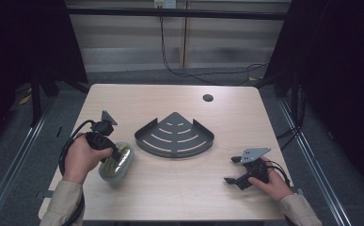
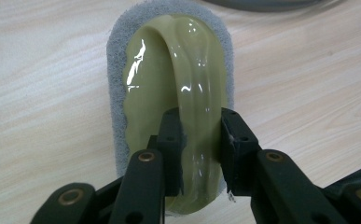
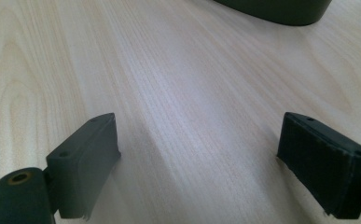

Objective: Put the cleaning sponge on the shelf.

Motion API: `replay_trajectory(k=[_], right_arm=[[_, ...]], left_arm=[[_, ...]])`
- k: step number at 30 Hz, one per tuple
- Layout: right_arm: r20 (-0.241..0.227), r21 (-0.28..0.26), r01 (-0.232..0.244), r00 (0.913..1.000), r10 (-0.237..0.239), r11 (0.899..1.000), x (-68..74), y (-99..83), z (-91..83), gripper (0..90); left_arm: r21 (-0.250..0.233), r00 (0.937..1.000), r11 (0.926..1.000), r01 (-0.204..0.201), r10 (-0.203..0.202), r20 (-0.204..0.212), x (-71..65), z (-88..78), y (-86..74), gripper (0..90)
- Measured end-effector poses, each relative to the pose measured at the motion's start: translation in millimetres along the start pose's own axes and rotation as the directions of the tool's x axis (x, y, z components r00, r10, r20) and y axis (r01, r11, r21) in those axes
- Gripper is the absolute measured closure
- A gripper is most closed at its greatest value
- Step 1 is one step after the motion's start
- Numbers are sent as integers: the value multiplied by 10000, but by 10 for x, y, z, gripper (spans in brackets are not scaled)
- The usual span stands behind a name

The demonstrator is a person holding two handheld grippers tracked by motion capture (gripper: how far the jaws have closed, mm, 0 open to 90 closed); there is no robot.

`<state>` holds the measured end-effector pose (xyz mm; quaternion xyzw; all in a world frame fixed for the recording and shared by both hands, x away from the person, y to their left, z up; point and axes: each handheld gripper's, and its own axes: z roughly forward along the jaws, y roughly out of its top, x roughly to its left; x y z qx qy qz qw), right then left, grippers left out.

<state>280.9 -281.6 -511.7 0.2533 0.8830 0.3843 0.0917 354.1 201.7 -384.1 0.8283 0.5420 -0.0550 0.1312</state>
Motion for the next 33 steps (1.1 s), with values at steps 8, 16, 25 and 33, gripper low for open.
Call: replay_trajectory(k=[8,16,25,33], right_arm=[[2,1,3,10000,-3,10000,0,0,0,118],[1,4,10,10000,-10,10000,0,0,0,118],[3,0,0,10000,0,10000,0,0,0,118],[2,2,10,10000,-10,10000,0,0,0,118]], left_arm=[[-27,9999,10000,-88,89,120,0,-75,100,720],[-183,9998,9996,-205,205,14,-13,-129,176,720],[-215,9997,9995,-219,220,48,6,-166,249,719],[-383,9999,9991,-154,154,11,28,-203,327,719]])
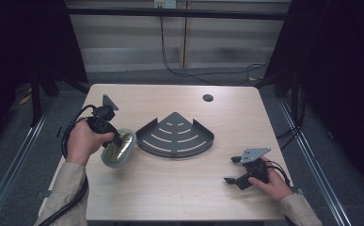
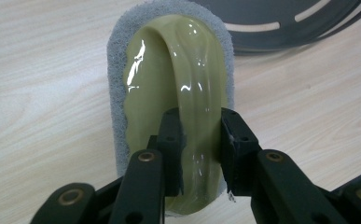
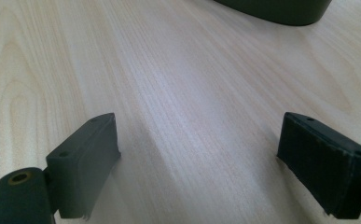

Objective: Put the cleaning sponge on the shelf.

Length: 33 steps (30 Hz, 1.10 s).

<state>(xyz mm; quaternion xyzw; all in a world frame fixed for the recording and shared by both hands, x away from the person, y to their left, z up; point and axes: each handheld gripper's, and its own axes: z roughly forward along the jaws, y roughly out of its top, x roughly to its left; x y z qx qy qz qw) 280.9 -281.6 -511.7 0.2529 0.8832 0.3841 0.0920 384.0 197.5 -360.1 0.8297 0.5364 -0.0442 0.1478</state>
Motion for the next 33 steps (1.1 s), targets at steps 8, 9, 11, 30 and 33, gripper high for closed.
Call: replay_trajectory(k=[8,9,11,30,33], right_arm=[[4,-6,-13,10000,13,10000,1,0,0,118],[5,-5,-16,10000,16,10000,1,0,0,118],[3,-4,-16,10000,16,10000,1,0,0,118],[20,-26,19,10000,-19,10000,-2,0,1,118],[21,-26,20,10000,-20,10000,-2,0,1,118]], left_arm=[[-130,9999,9999,-100,99,-57,2,-20,68,719],[-194,9999,9997,-138,136,-91,2,-28,77,719],[-263,9998,9995,-162,159,-141,-2,-31,92,719],[-491,9991,9981,-361,349,-255,-51,-18,269,719],[-484,9990,9982,-356,343,-269,-62,-10,307,719]])
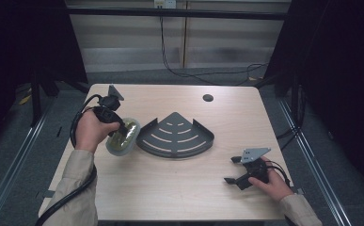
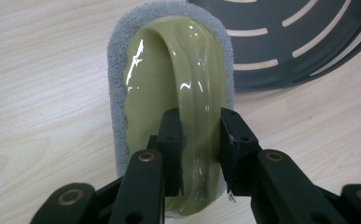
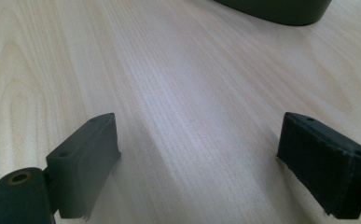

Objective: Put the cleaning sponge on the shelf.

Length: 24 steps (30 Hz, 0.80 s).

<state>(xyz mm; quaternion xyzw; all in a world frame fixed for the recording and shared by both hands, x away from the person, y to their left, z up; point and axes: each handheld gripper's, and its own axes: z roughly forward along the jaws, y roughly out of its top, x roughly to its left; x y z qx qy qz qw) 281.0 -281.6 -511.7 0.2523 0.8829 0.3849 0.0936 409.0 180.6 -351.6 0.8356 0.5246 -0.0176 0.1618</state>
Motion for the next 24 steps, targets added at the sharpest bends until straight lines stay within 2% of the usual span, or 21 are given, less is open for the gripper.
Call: replay_trajectory(k=[24], right_arm=[[-2,1,-7,10000,7,10000,0,1,0,118]], left_arm=[[-150,9991,9990,-410,409,-59,-168,47,289,720]])
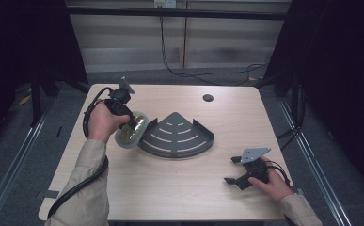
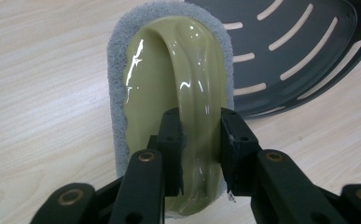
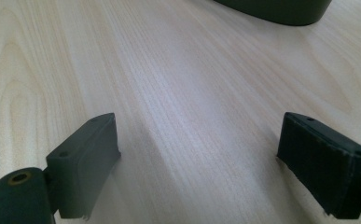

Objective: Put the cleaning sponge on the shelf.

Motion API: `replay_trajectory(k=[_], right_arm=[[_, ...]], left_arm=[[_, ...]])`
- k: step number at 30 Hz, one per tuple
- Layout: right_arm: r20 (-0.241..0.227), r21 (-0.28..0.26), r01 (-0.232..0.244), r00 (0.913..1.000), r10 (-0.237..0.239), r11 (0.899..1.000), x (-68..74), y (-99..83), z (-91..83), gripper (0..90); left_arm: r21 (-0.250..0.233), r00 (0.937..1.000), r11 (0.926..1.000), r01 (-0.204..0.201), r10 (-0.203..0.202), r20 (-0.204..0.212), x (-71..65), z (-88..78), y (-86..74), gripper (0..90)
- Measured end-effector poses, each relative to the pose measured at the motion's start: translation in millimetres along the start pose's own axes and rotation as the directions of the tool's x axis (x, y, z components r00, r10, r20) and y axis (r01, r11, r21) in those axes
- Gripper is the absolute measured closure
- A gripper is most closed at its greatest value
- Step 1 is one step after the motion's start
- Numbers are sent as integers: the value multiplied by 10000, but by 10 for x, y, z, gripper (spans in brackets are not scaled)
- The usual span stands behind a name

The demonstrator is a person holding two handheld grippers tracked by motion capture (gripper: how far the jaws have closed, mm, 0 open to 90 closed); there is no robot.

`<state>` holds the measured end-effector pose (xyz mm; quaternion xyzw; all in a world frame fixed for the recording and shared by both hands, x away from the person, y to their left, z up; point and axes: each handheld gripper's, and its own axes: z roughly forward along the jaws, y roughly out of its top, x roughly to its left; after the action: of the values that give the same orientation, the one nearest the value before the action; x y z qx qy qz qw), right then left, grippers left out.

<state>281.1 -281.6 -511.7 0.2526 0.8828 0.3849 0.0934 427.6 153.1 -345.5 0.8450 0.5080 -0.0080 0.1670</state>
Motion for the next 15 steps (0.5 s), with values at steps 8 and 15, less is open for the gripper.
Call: replay_trajectory(k=[8,15], right_arm=[[-1,-1,-3,10000,3,10000,0,0,0,118],[-2,-2,-4,10000,4,10000,0,0,0,118]], left_arm=[[-196,9999,9998,-48,51,124,-53,36,64,719],[-306,9999,9995,-107,110,119,-56,56,97,719]])
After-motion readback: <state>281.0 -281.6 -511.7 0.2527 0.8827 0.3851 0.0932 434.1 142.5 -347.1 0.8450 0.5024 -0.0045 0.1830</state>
